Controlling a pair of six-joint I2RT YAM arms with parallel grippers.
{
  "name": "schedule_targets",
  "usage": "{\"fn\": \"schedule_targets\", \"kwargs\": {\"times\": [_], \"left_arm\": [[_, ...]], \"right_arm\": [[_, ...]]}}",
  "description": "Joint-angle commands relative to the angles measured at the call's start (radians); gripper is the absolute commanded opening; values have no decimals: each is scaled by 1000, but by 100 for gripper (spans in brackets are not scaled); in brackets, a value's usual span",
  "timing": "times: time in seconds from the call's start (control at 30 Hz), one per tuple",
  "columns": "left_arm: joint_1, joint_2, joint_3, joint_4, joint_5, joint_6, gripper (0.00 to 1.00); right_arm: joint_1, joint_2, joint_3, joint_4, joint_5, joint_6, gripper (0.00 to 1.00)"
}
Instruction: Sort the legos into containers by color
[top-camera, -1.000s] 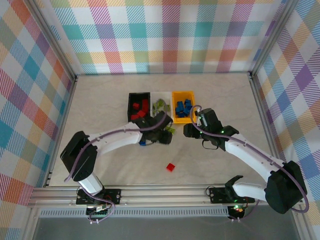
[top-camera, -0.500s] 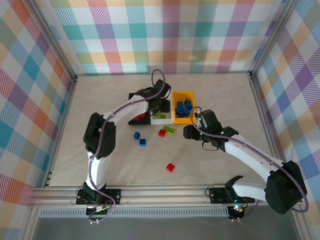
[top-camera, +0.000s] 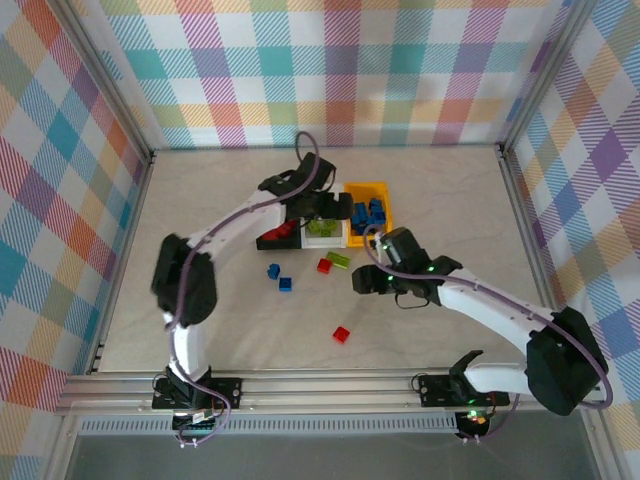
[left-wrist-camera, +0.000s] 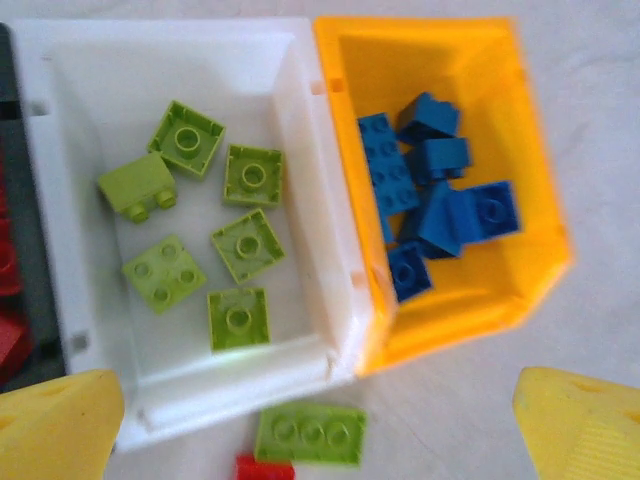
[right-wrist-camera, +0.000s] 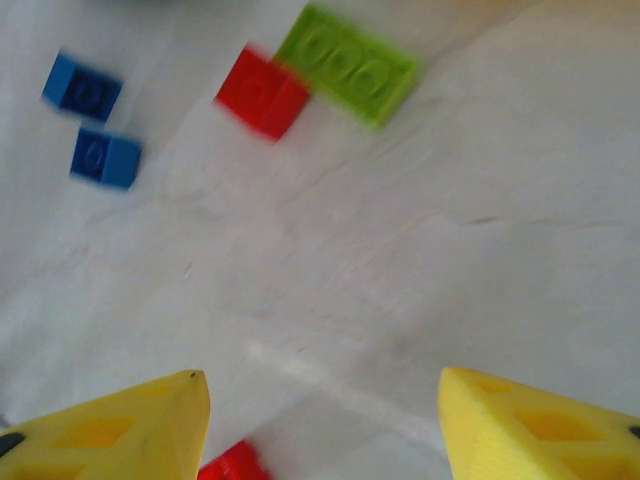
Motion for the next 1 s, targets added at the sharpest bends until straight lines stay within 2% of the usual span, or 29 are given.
{"fn": "schedule_targets", "kwargs": {"times": [0.0,0.2,0.4,0.67,0.97], "left_arm": [[-14,-202,-156,97,32,-65,100],[-16,-556,-577,209,-11,-169,100],[-12,-794,-820,150,-70,-233,100],[9,-989,-965,80,-111,-291,100],[28,-1017,-972,43,-118,-292,100]], "right_arm": [[89,36,-4,-22,-33,-29,63],[235,109,-15,-45,23,-19,65],[336,164,-1,-57,98,-12,66],[406,279,37,-62,191,-15,63],[421,302,70,-39,180,-19,38]]}}
